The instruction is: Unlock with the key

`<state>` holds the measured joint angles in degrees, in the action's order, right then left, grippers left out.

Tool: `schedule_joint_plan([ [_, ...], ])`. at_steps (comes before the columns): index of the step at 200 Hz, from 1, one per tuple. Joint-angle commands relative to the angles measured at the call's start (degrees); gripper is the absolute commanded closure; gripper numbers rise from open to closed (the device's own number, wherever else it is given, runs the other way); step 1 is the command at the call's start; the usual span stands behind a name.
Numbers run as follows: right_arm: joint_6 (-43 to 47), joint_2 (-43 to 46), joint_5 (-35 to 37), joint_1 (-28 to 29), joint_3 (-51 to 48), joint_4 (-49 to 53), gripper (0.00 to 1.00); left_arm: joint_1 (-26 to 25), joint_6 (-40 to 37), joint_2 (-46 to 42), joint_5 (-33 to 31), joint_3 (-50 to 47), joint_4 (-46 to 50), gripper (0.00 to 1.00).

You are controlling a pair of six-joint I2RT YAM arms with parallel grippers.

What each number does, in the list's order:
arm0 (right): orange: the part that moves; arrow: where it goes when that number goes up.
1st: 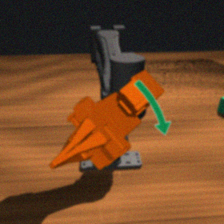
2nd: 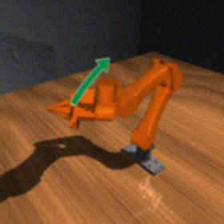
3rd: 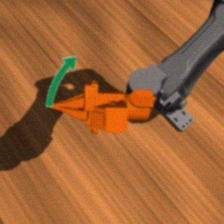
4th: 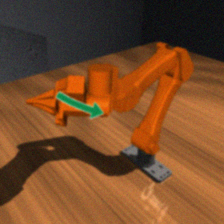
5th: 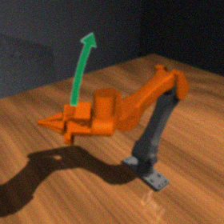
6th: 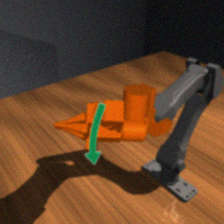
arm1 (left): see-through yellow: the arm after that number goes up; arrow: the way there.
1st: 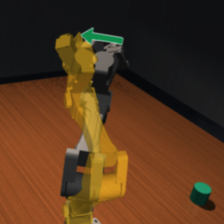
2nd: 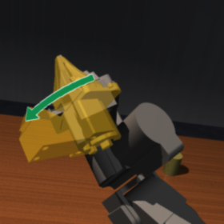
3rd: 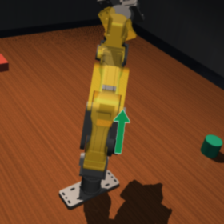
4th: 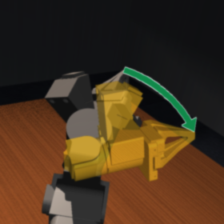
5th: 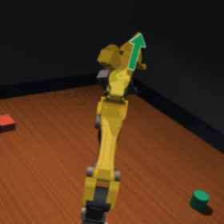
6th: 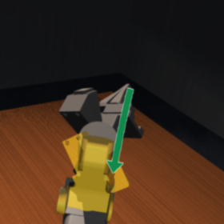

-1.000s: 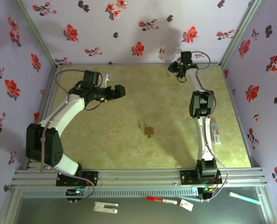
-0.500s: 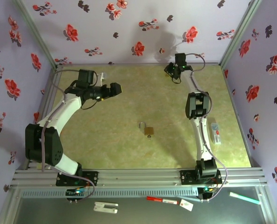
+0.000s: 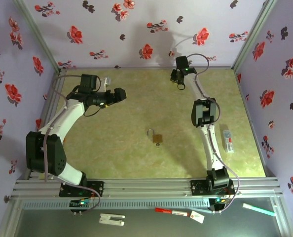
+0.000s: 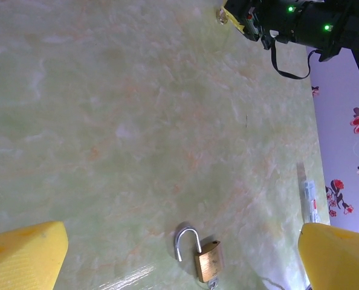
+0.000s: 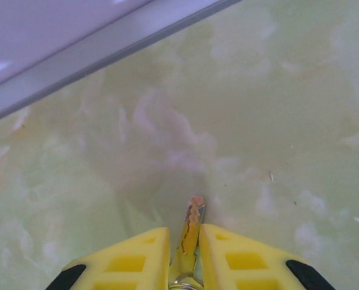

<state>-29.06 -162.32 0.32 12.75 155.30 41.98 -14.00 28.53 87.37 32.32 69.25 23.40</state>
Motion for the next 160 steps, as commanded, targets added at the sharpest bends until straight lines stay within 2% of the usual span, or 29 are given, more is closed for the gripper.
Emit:
schedule_joint_plan([
  [1,3.52,-0.94,2.26,1.64,-0.72,15.57,0.82,0.53,-0.69,-1.92,1.66,-0.43,1.65,0.02],
  [42,5.49,-1.06,2.84,2.29,-2.34,20.29,0.88,0.77,-0.13,-2.68,1.87,-1.12,2.0,0.04],
  [56,6.56,0.7,3.57,2.93,-5.83,20.83,0.9,0.85,-0.13,-3.69,1.91,-1.7,2.08,0.05],
  [112,8.59,18.2,3.97,6.36,-37.95,7.8,0.95,1.2,-0.83,-8.29,1.36,-4.16,3.84,0.05],
  [129,13.17,23.81,3.69,8.76,-46.68,3.95,0.95,1.28,-1.01,-10.04,1.18,-5.08,4.27,0.05],
  [160,23.53,32.12,4.51,14.54,-60.6,3.85,0.96,1.52,-1.29,-13.37,0.56,-7.29,4.47,0.05],
])
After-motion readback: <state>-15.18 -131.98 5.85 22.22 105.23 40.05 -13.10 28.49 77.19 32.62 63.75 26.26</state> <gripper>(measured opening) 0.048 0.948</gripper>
